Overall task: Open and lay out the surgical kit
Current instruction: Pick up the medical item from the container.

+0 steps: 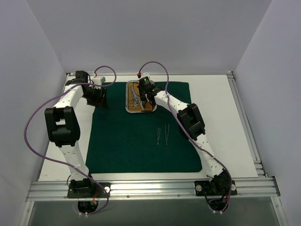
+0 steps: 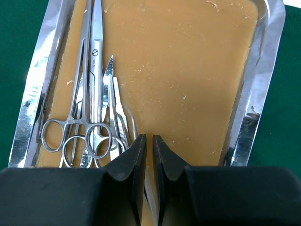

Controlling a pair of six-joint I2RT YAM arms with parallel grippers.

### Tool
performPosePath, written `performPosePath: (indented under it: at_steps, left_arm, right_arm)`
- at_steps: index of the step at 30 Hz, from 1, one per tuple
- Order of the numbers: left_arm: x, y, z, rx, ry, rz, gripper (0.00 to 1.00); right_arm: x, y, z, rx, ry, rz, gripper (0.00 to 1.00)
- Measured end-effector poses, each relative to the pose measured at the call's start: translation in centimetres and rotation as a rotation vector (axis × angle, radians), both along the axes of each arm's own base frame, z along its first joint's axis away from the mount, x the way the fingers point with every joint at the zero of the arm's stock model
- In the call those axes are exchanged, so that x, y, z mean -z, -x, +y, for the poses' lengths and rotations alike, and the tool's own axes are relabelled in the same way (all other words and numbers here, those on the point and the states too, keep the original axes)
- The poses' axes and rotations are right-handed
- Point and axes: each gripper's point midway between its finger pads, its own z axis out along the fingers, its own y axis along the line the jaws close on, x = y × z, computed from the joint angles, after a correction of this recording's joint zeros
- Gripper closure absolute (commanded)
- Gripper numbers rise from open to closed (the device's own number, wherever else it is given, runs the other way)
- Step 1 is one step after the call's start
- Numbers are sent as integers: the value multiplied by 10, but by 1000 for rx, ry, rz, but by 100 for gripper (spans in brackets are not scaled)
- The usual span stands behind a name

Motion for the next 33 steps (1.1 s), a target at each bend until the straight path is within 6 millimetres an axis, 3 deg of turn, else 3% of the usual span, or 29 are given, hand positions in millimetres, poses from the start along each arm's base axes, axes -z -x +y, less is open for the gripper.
performPosePath:
  at_steps: [15, 33]
  left_arm:
    - [0, 0, 0, 0, 0, 1, 33]
    - [0, 0, 0, 0, 0, 1, 33]
  right_arm:
    - [-19, -4, 3, -4, -12, -30, 90]
    - [-17, -1, 4, -14, -17, -17, 90]
